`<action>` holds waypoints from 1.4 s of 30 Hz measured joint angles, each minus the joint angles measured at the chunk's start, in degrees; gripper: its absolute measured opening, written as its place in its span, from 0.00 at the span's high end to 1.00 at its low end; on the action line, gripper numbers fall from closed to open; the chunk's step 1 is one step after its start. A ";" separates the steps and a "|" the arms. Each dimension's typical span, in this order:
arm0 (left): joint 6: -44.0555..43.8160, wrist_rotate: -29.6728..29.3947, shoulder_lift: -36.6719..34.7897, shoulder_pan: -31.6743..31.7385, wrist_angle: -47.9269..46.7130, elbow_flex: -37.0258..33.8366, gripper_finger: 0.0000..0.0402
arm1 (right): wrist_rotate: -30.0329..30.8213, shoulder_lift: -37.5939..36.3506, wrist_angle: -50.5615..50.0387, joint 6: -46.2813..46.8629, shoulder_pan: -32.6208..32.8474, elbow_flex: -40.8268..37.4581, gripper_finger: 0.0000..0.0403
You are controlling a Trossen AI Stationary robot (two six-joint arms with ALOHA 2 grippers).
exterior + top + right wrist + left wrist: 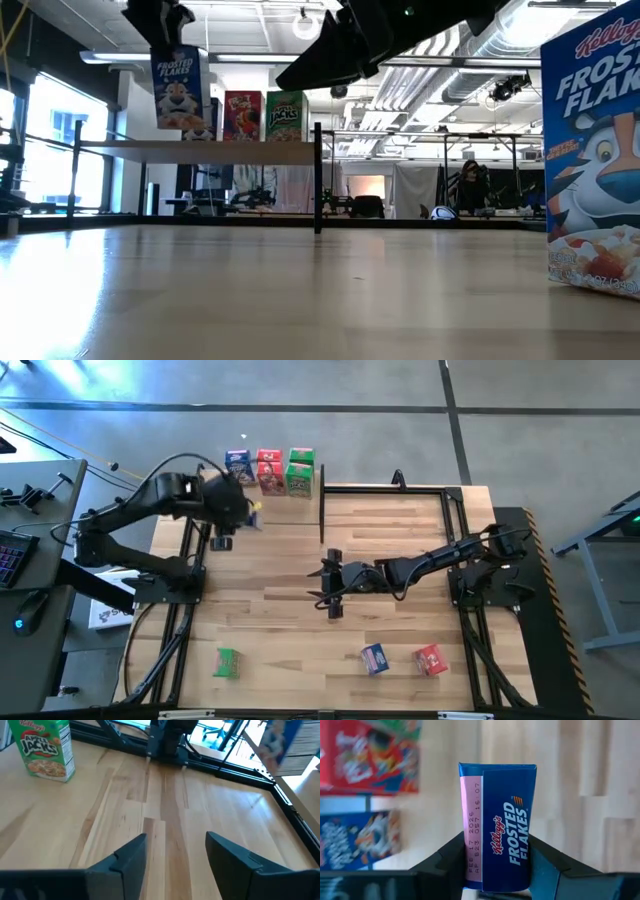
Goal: Stack cereal on shelf
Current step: Put the top blue cereal box on the shelf aligned with the other blue cereal box
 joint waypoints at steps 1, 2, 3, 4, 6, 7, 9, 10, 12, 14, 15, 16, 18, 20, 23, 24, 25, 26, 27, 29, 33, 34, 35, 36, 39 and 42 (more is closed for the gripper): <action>1.11 0.00 0.02 1.84 0.02 0.08 0.63 | 0.00 0.00 0.04 -0.04 0.15 0.00 0.53; 2.28 0.00 0.03 3.64 0.07 0.08 0.63 | 0.00 0.00 0.06 -0.03 0.21 0.00 0.53; 3.50 -0.02 0.03 5.41 0.07 0.09 0.63 | 0.00 0.00 0.03 0.06 0.21 0.00 0.53; 4.68 -0.01 0.03 7.20 0.09 0.09 0.63 | 0.00 0.00 0.01 0.21 0.21 0.00 0.53; 7.17 -0.01 0.06 10.38 0.73 0.09 0.63 | 0.00 0.00 0.05 0.32 0.21 0.00 0.53; 8.32 -0.02 0.06 11.82 1.28 0.09 0.63 | 0.00 0.00 0.03 0.29 0.21 0.00 0.53; 10.18 0.40 0.06 14.36 2.44 0.09 0.63 | 0.00 0.00 0.03 0.29 0.21 0.00 0.53; 10.93 1.18 0.06 15.32 3.26 0.09 0.63 | 0.00 0.00 0.06 0.29 0.19 0.00 0.53; 12.26 2.74 0.06 16.98 4.98 0.09 0.63 | 0.00 0.00 0.03 0.04 0.19 0.00 0.53; 13.31 3.22 0.07 18.40 5.88 0.09 0.63 | 0.00 0.00 0.06 0.02 0.19 0.00 0.53; 13.68 3.24 0.21 18.93 6.13 0.10 0.63 | 0.00 0.00 0.03 0.01 0.19 0.00 0.53; 14.13 3.22 0.41 19.38 6.46 0.15 0.63 | 0.00 0.00 0.03 0.00 0.19 0.00 0.53; 14.78 2.79 1.02 20.06 6.88 0.15 0.63 | 0.00 0.00 0.06 -0.08 0.19 0.00 0.53; 15.15 1.51 1.63 20.51 7.24 0.15 0.62 | 0.00 0.00 0.03 -0.10 0.19 0.00 0.53; 16.34 -0.84 2.86 21.20 8.26 0.15 0.60 | 0.00 0.00 0.06 -0.11 0.19 0.00 0.53; 16.38 -1.20 3.26 21.54 8.87 0.15 0.59 | 0.00 0.01 0.05 -0.12 0.19 0.00 0.53; 16.40 -1.38 3.69 21.88 9.30 0.15 0.58 | 0.00 0.00 0.06 -0.12 0.19 0.00 0.53; 16.38 -1.42 4.09 22.20 9.55 0.15 0.56 | 0.00 0.00 0.06 -0.10 0.19 0.00 0.53; 16.42 -1.42 4.55 22.47 9.78 0.15 0.55 | 0.00 0.00 0.05 -0.12 0.19 0.00 0.53; 16.62 -1.46 5.32 22.88 10.13 0.15 0.53 | 0.00 0.00 0.06 -0.12 0.19 0.00 0.53; 16.77 -1.67 5.87 22.95 10.39 0.15 0.48 | -0.04 0.00 0.05 -0.14 0.19 0.00 0.53; 16.82 -1.98 5.87 22.95 10.55 0.15 0.47 | -0.06 0.00 0.04 -0.14 0.19 0.00 0.53; 17.01 -2.57 5.87 22.93 10.76 0.15 0.46 | -0.08 0.00 0.03 -0.19 0.19 0.00 0.53; 17.03 -3.24 5.87 22.94 10.90 0.15 0.46 | -0.09 0.01 0.03 -0.26 0.19 0.00 0.53; 17.45 -4.80 5.85 22.95 10.94 0.15 0.45 | -0.15 0.00 0.03 -0.38 0.19 0.00 0.53; 18.18 -6.51 5.85 22.95 11.64 0.15 0.45 | -0.17 0.00 0.06 -0.38 0.19 0.00 0.53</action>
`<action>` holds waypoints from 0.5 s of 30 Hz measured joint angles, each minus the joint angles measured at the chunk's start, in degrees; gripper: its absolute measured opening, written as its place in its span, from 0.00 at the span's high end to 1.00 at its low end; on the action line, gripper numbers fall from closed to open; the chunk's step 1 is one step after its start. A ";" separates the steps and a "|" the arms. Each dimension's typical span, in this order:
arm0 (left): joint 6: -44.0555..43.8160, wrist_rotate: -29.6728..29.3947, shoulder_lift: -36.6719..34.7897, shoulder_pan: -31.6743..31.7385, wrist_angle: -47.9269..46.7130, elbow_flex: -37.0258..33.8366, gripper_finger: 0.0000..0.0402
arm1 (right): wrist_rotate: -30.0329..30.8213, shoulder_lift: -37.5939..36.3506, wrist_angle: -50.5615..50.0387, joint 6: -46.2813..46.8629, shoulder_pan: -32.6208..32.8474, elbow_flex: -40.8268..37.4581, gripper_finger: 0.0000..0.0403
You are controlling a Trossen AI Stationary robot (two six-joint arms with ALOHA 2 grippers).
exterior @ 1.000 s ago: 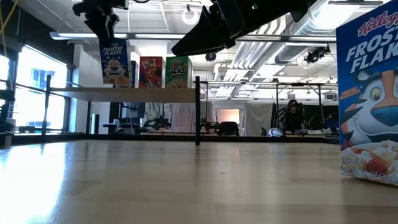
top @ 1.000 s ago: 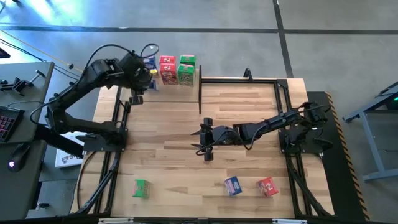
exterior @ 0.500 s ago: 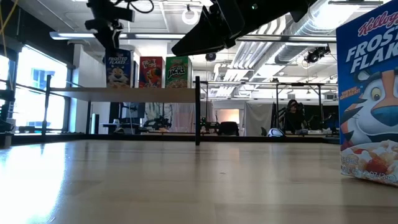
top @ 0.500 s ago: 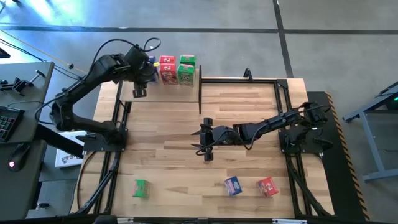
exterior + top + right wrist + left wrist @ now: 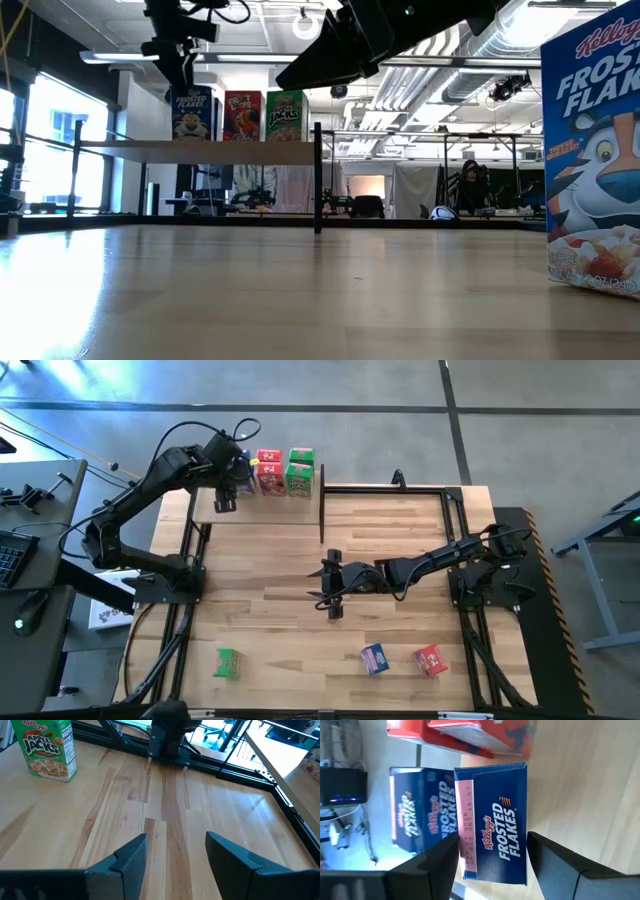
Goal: Stack cereal on shelf
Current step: Put the top blue cereal box on the shelf aligned with the other blue cereal box, then put the blue cereal box on the shelf aligned with the other blue cereal boxes
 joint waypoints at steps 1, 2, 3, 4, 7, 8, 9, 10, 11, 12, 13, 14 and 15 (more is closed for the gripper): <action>0.18 -0.63 0.00 0.00 0.11 0.00 0.45 | -0.01 0.00 -0.02 0.00 0.00 0.00 0.53; 0.34 -1.06 0.00 -0.02 0.30 0.00 0.44 | -0.02 0.00 -0.02 0.00 0.00 0.00 0.53; 0.34 -1.39 0.00 -0.04 0.63 0.00 0.44 | -0.02 0.00 -0.01 0.00 0.00 0.00 0.53; 0.39 -1.58 -0.02 -0.04 0.99 0.00 0.44 | -0.02 0.02 -0.02 0.00 0.00 0.00 0.53; 0.87 -2.32 -0.34 -0.06 1.42 0.00 0.44 | -0.02 0.02 -0.02 0.00 0.00 0.00 0.53; 1.01 -2.73 -0.40 -0.07 1.76 0.00 0.44 | -0.02 0.00 -0.02 0.00 0.00 0.00 0.53; 1.13 -3.14 -0.45 -0.07 1.98 0.00 0.44 | -0.02 0.00 -0.01 0.00 0.00 0.00 0.53; 1.18 -3.51 -0.55 -0.07 2.16 0.00 0.44 | -0.02 0.01 -0.02 0.01 0.00 0.00 0.53; 1.19 -3.79 -0.67 -0.07 2.33 0.00 0.44 | -0.02 0.01 0.01 0.00 0.00 0.00 0.53; 1.19 -4.13 -0.88 -0.07 2.53 0.00 0.44 | -0.02 0.02 0.05 0.00 0.00 0.00 0.53; 1.21 -4.19 -1.07 -0.07 2.57 0.00 0.44 | -0.02 0.19 0.24 0.00 0.00 0.00 0.53; 1.24 -4.25 -1.24 -0.07 2.56 0.00 0.44 | 0.00 0.82 1.19 -0.04 0.00 0.00 0.53; 1.51 -4.54 -1.45 -0.07 2.56 0.00 0.44 | 0.00 1.60 1.66 -0.20 -0.02 0.07 0.53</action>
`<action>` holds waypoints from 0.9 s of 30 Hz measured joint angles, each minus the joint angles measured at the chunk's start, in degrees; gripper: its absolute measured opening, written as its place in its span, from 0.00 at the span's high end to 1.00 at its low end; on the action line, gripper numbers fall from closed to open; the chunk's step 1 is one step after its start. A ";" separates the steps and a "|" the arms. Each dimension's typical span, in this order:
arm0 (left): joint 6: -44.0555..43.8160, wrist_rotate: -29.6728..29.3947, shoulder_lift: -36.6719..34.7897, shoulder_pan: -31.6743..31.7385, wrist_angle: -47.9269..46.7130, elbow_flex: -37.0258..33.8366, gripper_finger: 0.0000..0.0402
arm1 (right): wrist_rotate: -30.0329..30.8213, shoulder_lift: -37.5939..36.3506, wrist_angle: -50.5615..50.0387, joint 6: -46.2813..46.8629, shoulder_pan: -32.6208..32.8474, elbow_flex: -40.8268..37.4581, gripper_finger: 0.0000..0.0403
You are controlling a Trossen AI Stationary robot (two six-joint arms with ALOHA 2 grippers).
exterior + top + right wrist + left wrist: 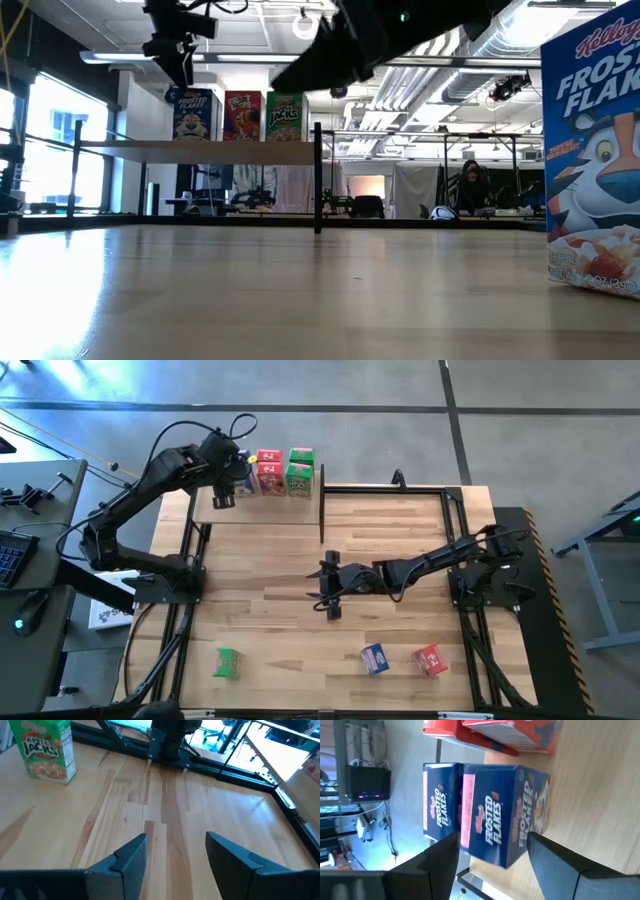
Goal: Stack cereal on shelf
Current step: Put the blue cereal box on the shelf aligned with the other blue cereal boxes
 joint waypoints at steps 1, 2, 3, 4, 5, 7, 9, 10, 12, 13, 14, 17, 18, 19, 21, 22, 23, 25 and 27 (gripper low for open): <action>0.23 -0.42 -0.31 -0.01 -0.01 0.00 0.44 | 0.02 0.91 0.04 -0.21 0.02 -0.01 0.53; 0.32 -1.06 -0.69 0.00 0.00 0.00 0.44 | 0.00 2.00 0.57 -0.47 0.05 -0.02 0.53; 0.31 -1.66 -1.22 0.00 0.00 0.00 0.44 | 0.00 2.92 0.99 -0.61 0.13 -0.02 0.53; 0.25 -1.89 -1.80 0.00 -0.04 0.00 0.45 | 0.00 3.61 1.10 -0.73 0.18 -0.02 0.53; -0.18 -1.91 -2.50 -0.03 -0.06 0.00 0.45 | 0.07 4.20 1.67 -0.86 0.31 -0.02 0.53; -1.18 -1.44 -4.16 -0.26 -0.10 -0.02 0.45 | 0.56 4.45 1.58 -0.42 0.47 -0.02 0.53; -2.44 -0.30 -6.27 -0.81 -0.12 0.00 0.48 | 1.40 3.76 1.45 -0.10 0.85 -0.05 0.55; -3.14 0.72 -7.39 -0.92 -0.17 0.00 0.50 | 1.71 3.09 1.59 -0.59 1.08 -0.07 0.57; -5.81 4.23 -9.71 -1.11 -0.18 -0.01 0.55 | 2.66 1.68 1.82 -2.04 1.56 -0.06 0.62; -7.87 6.81 -10.82 -1.28 -0.19 0.00 0.58 | 3.07 1.22 2.03 -2.84 1.63 -0.02 0.65; -10.15 9.78 -11.83 -1.41 -0.18 -0.01 0.61 | 3.24 0.84 1.57 -3.26 1.75 -0.02 0.68; -14.76 17.23 -14.94 -2.30 0.48 -1.09 0.70 | 3.55 0.74 1.81 -4.46 1.50 -0.04 0.78; -15.68 18.14 -16.07 -2.86 1.29 -2.13 0.73 | 3.40 0.74 1.85 -4.61 1.30 -0.04 0.82; -16.38 18.49 -17.24 -3.52 2.76 -3.66 0.77 | 2.74 0.74 1.83 -4.73 0.93 -0.04 0.86; -18.10 18.56 -19.50 -5.03 5.43 -7.63 0.83 | 1.01 0.93 1.94 -4.47 0.19 -0.05 0.95; -18.95 18.56 -20.45 -5.68 6.88 -9.97 0.86 | 0.29 0.98 1.77 -4.50 -0.05 -0.07 0.97; -19.72 18.55 -21.35 -6.23 8.50 -12.39 0.89 | -0.50 0.98 1.92 -4.56 -0.22 -0.09 0.99; -20.59 18.69 -23.38 -6.88 12.58 -17.45 0.94 | -1.19 0.98 3.13 -4.66 -0.56 -0.11 0.97; -21.85 18.67 -25.33 -7.15 17.95 -22.22 0.97 | -1.45 0.98 3.85 -4.76 -0.89 -0.11 0.97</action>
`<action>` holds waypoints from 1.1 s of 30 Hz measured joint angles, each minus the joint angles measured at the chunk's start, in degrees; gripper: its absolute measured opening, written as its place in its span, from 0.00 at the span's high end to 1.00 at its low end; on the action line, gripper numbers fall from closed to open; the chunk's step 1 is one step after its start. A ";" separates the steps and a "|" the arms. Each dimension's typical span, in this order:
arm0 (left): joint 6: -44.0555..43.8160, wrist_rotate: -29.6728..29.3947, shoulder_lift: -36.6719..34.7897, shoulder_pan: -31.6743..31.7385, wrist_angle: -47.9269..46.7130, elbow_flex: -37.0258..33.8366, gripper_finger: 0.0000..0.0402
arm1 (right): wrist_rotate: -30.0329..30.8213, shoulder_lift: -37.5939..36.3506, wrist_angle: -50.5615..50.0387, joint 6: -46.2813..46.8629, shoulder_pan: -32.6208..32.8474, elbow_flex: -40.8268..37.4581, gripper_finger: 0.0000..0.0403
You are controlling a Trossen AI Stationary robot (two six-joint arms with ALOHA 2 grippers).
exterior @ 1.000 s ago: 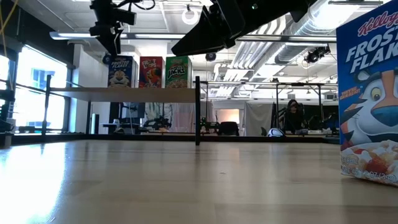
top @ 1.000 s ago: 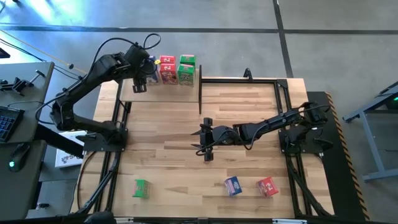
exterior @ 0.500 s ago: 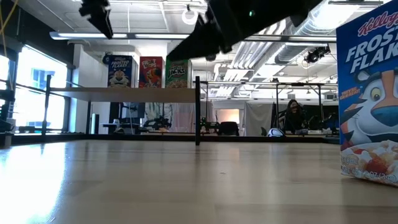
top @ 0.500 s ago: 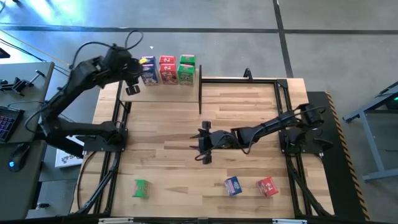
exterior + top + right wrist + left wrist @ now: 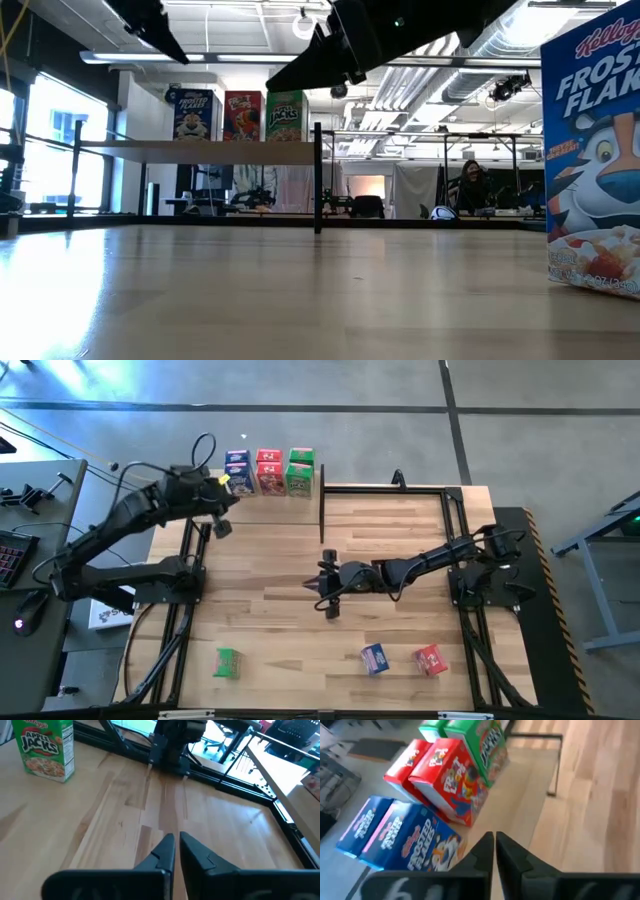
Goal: Stack cereal on shelf
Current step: Put the blue cereal box on the shelf aligned with the other blue cereal boxes
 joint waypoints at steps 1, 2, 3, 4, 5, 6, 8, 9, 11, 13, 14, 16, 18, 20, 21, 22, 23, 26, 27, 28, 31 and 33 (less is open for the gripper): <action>-0.71 0.01 -0.65 -0.18 2.74 -2.08 0.99 | -0.06 0.01 0.27 -0.23 -0.03 0.00 0.98; -1.43 -0.01 -1.16 -0.32 5.21 -4.01 0.99 | -0.06 0.00 1.24 -0.50 -0.03 -0.23 0.99; -2.15 -0.02 -1.52 -0.51 7.11 -5.76 1.00 | -0.08 0.00 3.86 -0.80 -0.05 -1.15 0.99; -2.74 0.00 -1.87 -0.58 8.98 -7.32 1.00 | -0.08 0.00 7.36 -0.80 -0.09 -2.67 0.99; -3.16 0.00 -2.21 -0.64 10.48 -8.57 1.00 | -0.25 0.00 11.33 -0.69 -0.12 -4.68 0.99; -3.56 0.00 -2.50 -0.64 11.59 -9.68 1.00 | -0.52 0.00 15.29 -0.46 -0.14 -6.93 0.99; -4.10 -0.18 -2.58 -0.61 12.16 -11.51 1.00 | -0.60 -0.02 22.77 0.48 -0.14 -11.28 1.00; -4.47 -0.51 -2.44 -0.61 12.09 -12.32 1.00 | -0.54 -0.24 25.50 1.19 -0.14 -13.17 1.00; -4.97 -2.70 -2.06 -0.63 12.19 -13.72 1.00 | -0.23 -0.95 29.72 3.35 -0.14 -16.55 1.00; -5.53 -6.40 -1.73 -0.61 13.70 -15.24 1.00 | -0.14 -1.84 32.67 4.62 -0.14 -19.03 1.00; -5.72 -8.02 -1.53 -0.61 14.65 -15.99 1.00 | -0.10 -2.12 33.57 5.26 -0.14 -19.81 1.00; -6.37 -10.40 -0.97 -0.50 15.31 -16.66 1.00 | -0.08 -2.71 33.79 5.68 -0.14 -20.84 1.00; -6.99 -12.32 -0.32 -0.30 16.20 -16.66 1.00 | -0.07 -2.89 33.72 5.78 -0.14 -20.94 1.00; -7.13 -14.24 0.59 -0.09 17.05 -16.66 1.00 | -0.10 -2.91 33.55 5.40 -0.14 -20.96 1.00; -7.16 -15.10 1.01 0.13 17.67 -16.66 1.00 | -0.08 -2.91 33.50 5.38 -0.14 -20.98 1.00; -7.20 -15.84 1.43 0.48 18.05 -16.66 1.00 | -0.08 -2.91 33.40 5.38 -0.14 -20.98 1.00; -7.23 -16.52 1.85 0.85 18.54 -16.66 1.00 | -0.08 -2.91 33.19 5.38 -0.14 -20.98 1.00; -7.20 -17.19 3.46 2.13 19.02 -16.66 1.00 | -0.08 -2.91 33.00 5.34 -0.14 -20.98 1.00; -7.18 -17.29 3.96 2.56 19.09 -16.66 1.00 | -0.08 -2.91 32.85 5.34 -0.14 -20.99 1.00; -7.18 -17.35 4.45 2.94 19.24 -16.66 1.00 | -0.08 -2.91 32.49 5.37 -0.14 -20.98 1.00; -7.16 -17.35 5.62 3.89 19.61 -16.66 1.00 | -0.08 -2.89 32.18 5.41 -0.14 -21.00 1.00; -7.16 -17.35 5.91 4.19 19.93 -16.66 1.00 | -0.08 -2.89 32.17 5.43 -0.14 -21.00 1.00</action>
